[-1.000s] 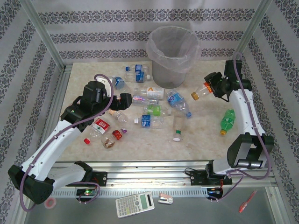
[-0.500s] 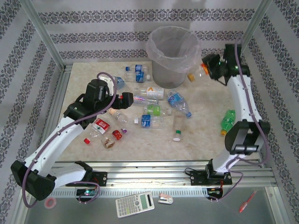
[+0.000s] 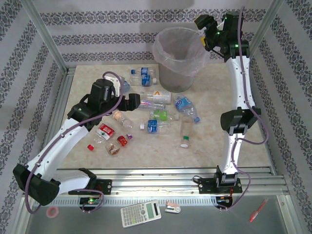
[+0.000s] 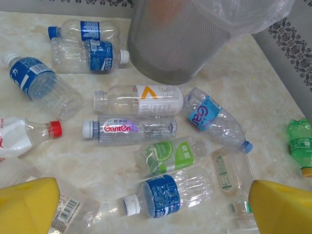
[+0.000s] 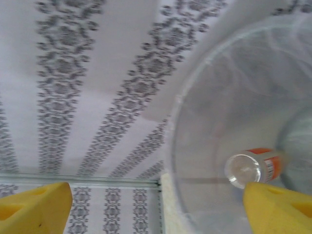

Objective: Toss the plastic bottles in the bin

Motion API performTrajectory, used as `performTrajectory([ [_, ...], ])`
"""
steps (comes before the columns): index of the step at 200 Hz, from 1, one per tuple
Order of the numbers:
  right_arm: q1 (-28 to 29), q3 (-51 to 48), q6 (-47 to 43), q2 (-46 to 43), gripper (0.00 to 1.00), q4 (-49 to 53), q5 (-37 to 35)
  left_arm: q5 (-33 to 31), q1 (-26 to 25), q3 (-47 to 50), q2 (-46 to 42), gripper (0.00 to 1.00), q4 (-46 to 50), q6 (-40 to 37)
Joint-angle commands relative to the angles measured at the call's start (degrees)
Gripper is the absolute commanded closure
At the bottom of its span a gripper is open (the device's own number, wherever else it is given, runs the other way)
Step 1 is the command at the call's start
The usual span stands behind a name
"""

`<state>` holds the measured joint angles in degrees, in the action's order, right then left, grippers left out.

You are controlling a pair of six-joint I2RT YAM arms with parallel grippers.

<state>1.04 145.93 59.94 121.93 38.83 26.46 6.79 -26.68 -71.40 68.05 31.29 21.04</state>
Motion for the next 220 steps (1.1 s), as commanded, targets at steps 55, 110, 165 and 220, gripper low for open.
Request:
performTrajectory([
  [55,-4.32,-24.26,-12.36,-23.06,0.02,2.82,0.72,1.43,-0.64,-3.62,0.50,0.00,-2.01,-1.44],
  [110,-8.93,-40.08,-19.74,-36.13,0.02,11.31,-5.34,3.70,-0.58,-4.67,0.18,0.00,-6.04,-1.37],
  [165,-16.08,-59.77,-26.81,-45.41,0.02,18.32,-14.38,4.52,-0.59,-4.37,-0.83,0.00,-9.22,-0.82],
  [220,-22.03,-77.11,-29.89,-46.86,0.03,14.42,-17.21,3.55,-0.59,-4.37,-0.71,0.00,-9.36,-0.93],
])
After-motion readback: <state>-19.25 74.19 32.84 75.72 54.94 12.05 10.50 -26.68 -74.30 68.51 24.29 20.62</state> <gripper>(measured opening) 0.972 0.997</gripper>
